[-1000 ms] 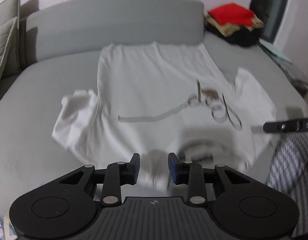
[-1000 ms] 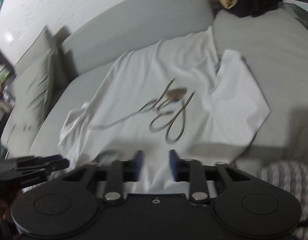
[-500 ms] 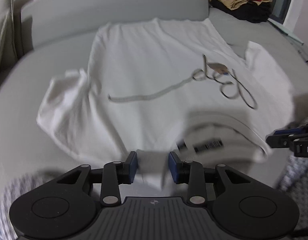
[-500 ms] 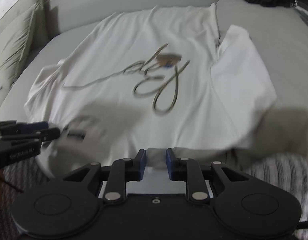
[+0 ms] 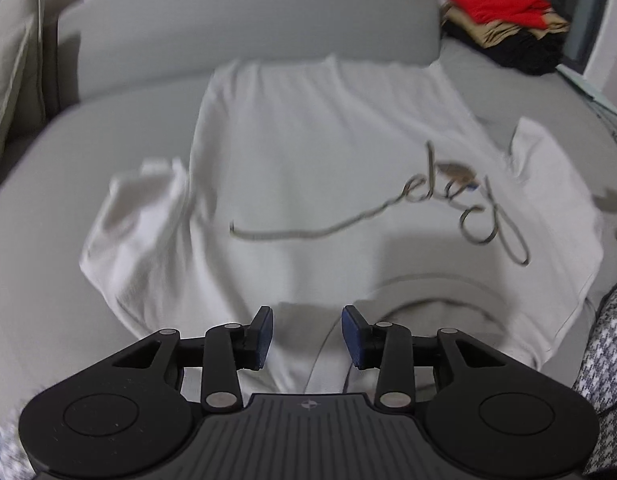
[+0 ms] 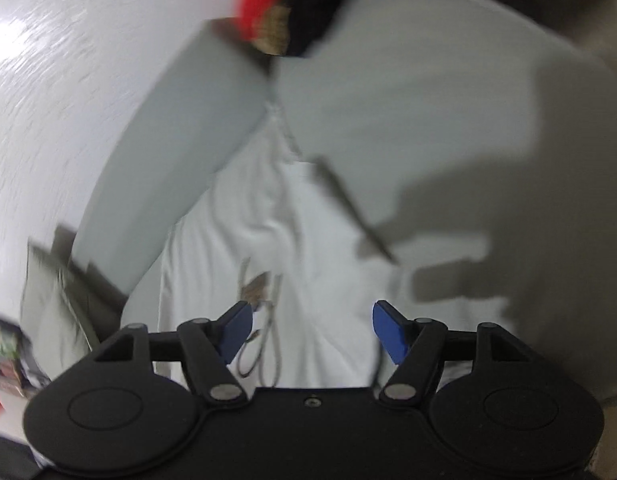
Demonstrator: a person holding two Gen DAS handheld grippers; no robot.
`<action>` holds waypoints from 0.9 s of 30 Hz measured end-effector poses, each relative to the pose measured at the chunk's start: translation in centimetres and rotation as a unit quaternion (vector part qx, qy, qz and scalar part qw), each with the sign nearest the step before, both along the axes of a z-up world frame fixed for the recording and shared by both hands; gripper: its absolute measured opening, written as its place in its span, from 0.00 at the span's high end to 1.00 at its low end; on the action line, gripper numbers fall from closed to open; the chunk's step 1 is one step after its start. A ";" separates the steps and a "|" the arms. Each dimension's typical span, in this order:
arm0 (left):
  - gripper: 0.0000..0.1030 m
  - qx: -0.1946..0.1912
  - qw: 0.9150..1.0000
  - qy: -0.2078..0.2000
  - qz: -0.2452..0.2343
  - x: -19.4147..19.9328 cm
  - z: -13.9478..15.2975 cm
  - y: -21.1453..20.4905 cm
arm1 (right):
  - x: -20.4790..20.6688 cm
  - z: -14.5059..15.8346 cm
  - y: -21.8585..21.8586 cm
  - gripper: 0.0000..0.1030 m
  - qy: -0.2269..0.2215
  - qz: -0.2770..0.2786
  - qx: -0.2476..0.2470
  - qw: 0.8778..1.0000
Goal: Fold clothes
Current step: 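Smooth the flat T-shirt with the right tool near its sleeve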
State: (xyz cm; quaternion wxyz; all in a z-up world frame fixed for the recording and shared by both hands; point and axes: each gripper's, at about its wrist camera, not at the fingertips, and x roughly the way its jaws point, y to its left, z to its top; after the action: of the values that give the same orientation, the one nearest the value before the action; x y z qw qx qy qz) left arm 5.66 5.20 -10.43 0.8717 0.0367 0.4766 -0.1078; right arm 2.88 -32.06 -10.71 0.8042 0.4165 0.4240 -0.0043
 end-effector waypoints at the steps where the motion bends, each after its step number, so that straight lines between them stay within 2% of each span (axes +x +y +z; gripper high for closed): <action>1: 0.62 -0.001 1.000 -0.001 0.001 -0.1 -0.2 0.1 | 0.3 -0.7 -0.4 0.36 0.009 0.003 0.011 1.000; 7: 0.61 -0.003 1.000 -0.003 0.002 -0.3 -0.2 0.1 | 2.2 -3.7 -0.8 0.36 0.023 0.003 0.028 0.999; 13: 0.59 -0.005 1.000 -0.004 0.003 0.0 -0.3 0.2 | 4.3 -5.7 -1.4 0.35 0.019 -0.003 0.079 0.997; 16: 0.59 -0.006 1.000 -0.004 0.005 0.0 -0.3 0.2 | 3.7 -5.8 -2.0 0.39 -0.018 -0.022 0.134 0.991; 18: 0.59 -0.006 1.000 -0.004 0.003 0.0 -0.3 0.2 | 2.7 -6.1 -2.5 0.47 -0.066 -0.032 0.187 0.980; 19: 0.59 -0.007 1.000 -0.004 0.003 0.0 -0.3 0.2 | 2.3 -6.3 -2.8 0.47 -0.087 -0.042 0.212 0.973; 21: 0.59 -0.007 1.000 -0.003 0.003 0.0 -0.3 0.3 | 2.1 -7.0 -3.1 0.47 -0.105 -0.067 0.232 0.965; 24: 0.59 -0.007 1.000 -0.003 0.003 0.0 -0.3 0.3 | 2.5 -7.5 -3.4 0.52 -0.115 -0.090 0.244 0.959; 26: 0.59 -0.006 1.000 -0.003 0.003 0.0 -0.4 0.3 | 3.5 -7.4 -3.1 0.57 -0.110 -0.107 0.227 0.962; 27: 0.59 -0.006 1.000 -0.003 0.003 0.0 -0.4 0.2 | 3.9 -7.4 -2.9 0.63 -0.108 -0.116 0.219 0.963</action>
State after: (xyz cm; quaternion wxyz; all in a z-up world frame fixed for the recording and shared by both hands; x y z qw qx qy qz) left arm 5.71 5.45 -10.79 0.8737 0.0303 0.4733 -0.1082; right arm 6.83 -34.98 -18.14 0.7284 0.6267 0.2742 0.0397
